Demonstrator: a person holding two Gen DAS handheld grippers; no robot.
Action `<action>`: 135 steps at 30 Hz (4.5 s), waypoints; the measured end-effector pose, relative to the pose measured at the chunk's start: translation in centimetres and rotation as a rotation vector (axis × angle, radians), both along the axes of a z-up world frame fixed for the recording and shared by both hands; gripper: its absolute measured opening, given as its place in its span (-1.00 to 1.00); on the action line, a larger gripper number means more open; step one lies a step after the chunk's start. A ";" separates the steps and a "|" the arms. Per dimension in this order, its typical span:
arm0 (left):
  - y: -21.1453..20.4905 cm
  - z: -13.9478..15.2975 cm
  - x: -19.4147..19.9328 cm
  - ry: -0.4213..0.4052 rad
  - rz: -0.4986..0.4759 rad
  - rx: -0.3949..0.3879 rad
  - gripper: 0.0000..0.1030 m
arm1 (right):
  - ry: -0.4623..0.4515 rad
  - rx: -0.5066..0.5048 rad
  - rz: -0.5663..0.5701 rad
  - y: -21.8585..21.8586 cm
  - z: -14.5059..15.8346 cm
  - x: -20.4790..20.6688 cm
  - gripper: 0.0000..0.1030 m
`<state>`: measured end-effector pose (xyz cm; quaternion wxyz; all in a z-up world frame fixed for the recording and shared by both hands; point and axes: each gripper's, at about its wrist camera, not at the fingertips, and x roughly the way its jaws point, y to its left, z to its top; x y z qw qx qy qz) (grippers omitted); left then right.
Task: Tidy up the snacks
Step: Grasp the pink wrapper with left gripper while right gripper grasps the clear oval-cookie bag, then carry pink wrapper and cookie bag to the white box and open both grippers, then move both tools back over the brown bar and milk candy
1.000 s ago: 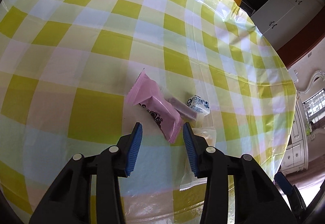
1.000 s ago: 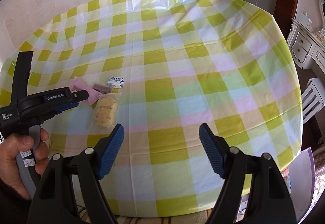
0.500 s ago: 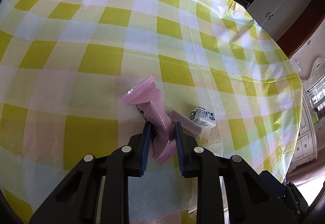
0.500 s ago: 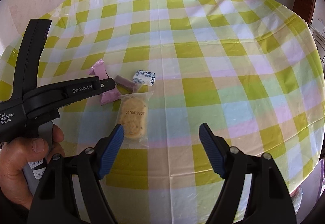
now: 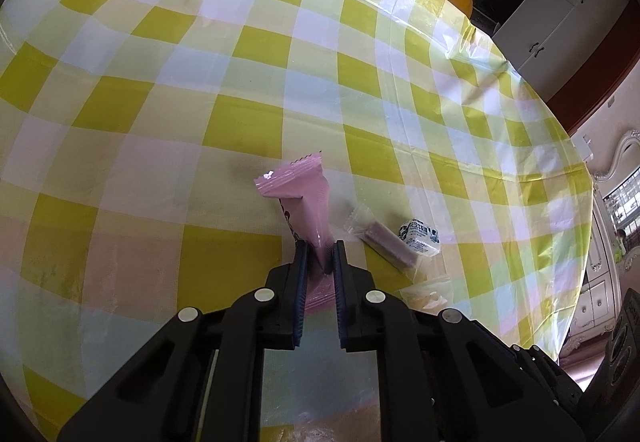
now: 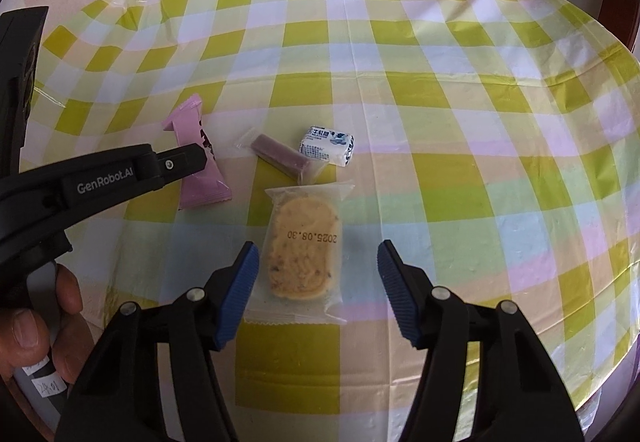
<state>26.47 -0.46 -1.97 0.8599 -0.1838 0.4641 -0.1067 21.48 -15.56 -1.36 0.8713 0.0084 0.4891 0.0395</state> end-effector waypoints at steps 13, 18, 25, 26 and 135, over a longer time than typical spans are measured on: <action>0.5 0.9 -2.1 -0.034 0.036 0.017 -0.89 | 0.008 -0.013 0.021 0.7 -0.7 0.3 -0.30; 0.0 1.3 -3.5 -0.046 0.024 0.015 -0.90 | 0.007 -0.018 -0.010 -0.3 -0.5 -0.2 -0.31; -1.8 2.5 -4.6 -0.072 -0.016 0.010 -0.90 | -0.010 -0.035 -0.080 -3.4 0.6 -1.7 -0.31; -2.3 2.7 -4.8 -0.074 -0.027 0.008 -0.90 | -0.012 -0.037 -0.094 -4.0 0.8 -2.0 -0.31; -21.3 6.2 -12.5 -0.205 -0.247 0.286 0.78 | -0.125 -0.259 -0.447 -22.7 6.0 -15.9 0.62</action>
